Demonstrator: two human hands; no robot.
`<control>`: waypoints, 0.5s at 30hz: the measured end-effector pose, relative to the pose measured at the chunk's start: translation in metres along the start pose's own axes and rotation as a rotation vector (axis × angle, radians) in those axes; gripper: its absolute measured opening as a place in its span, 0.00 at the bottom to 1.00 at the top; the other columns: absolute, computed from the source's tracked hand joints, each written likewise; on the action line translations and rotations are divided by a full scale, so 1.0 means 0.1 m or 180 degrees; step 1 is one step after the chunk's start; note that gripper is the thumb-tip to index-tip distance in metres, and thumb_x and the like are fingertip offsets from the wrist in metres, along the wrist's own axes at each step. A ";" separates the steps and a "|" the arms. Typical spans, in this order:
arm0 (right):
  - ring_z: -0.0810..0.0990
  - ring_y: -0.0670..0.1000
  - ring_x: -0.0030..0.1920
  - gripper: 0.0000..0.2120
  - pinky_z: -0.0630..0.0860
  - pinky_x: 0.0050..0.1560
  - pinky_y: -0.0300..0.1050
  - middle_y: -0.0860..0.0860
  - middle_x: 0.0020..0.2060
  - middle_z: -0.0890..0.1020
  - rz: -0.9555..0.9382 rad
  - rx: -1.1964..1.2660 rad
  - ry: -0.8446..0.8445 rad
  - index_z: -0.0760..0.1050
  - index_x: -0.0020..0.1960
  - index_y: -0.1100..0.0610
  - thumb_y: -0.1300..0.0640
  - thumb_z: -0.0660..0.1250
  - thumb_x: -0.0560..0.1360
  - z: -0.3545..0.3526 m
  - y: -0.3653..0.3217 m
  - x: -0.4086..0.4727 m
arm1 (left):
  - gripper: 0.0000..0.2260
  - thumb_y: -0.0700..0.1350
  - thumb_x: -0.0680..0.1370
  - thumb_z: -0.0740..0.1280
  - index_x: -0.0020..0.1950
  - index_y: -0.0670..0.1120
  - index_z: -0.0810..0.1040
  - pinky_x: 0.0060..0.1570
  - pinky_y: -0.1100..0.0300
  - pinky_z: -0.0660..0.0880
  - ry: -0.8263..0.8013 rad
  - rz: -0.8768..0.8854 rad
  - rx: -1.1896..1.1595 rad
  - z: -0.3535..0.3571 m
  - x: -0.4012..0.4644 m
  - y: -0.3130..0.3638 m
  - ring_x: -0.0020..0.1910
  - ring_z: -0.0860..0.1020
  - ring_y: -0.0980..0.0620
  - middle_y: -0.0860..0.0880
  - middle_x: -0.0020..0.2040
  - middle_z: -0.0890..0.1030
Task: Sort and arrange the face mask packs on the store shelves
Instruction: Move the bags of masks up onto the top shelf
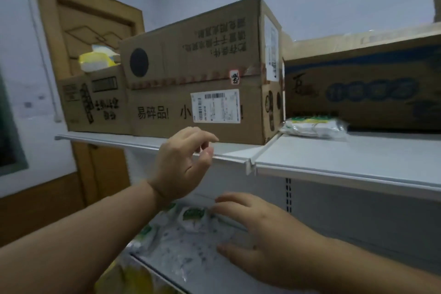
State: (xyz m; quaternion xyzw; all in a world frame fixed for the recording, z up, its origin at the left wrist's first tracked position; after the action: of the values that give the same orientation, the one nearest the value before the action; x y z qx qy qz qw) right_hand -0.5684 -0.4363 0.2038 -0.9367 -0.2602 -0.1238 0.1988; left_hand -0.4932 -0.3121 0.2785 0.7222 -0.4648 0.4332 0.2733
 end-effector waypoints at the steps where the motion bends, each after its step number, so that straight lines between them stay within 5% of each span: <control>1: 0.56 0.35 0.67 0.28 0.52 0.59 0.25 0.33 0.69 0.59 0.0016 0.0058 -0.0031 0.59 0.72 0.39 0.38 0.63 0.75 0.13 0.04 0.05 | 0.16 0.47 0.76 0.57 0.49 0.39 0.80 0.36 0.62 0.71 -0.0079 -0.0081 0.0051 -0.03 -0.14 -0.06 0.37 0.74 0.53 0.50 0.39 0.76; 7: 0.54 0.40 0.72 0.30 0.53 0.66 0.29 0.37 0.73 0.55 0.0257 0.0334 0.0078 0.59 0.73 0.40 0.41 0.64 0.74 0.83 0.31 0.26 | 0.25 0.59 0.75 0.55 0.62 0.45 0.76 0.47 0.60 0.74 -0.0839 -0.1084 0.0487 0.04 -1.04 -0.61 0.51 0.78 0.50 0.48 0.54 0.79; 11: 0.49 0.45 0.76 0.35 0.51 0.69 0.35 0.43 0.77 0.45 0.0547 0.0469 -0.0177 0.51 0.76 0.38 0.40 0.64 0.74 1.15 0.56 0.34 | 0.28 0.65 0.77 0.56 0.75 0.57 0.61 0.69 0.54 0.64 -0.1768 -0.1838 0.0735 0.21 -1.68 -1.13 0.73 0.61 0.52 0.53 0.76 0.60; 15: 0.45 0.43 0.76 0.36 0.48 0.69 0.33 0.44 0.77 0.42 0.0773 0.0678 -0.0322 0.48 0.76 0.40 0.41 0.64 0.76 1.49 0.73 0.42 | 0.28 0.62 0.79 0.58 0.77 0.60 0.54 0.72 0.54 0.55 -0.2042 -0.2187 0.0610 0.35 -2.22 -1.54 0.77 0.49 0.55 0.56 0.79 0.48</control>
State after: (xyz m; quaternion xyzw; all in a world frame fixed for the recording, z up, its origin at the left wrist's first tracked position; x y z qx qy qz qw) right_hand -0.4753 -0.4107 0.0626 -0.9399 -0.1664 -0.0232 0.2972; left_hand -0.3833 -0.1795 0.0680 0.9532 -0.2180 0.1140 0.1756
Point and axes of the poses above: each hand's wrist, its own x-axis towards the middle knuckle, its own z-axis out of the palm, y = z × x, the point moved 5 cm from there along x, towards the middle knuckle
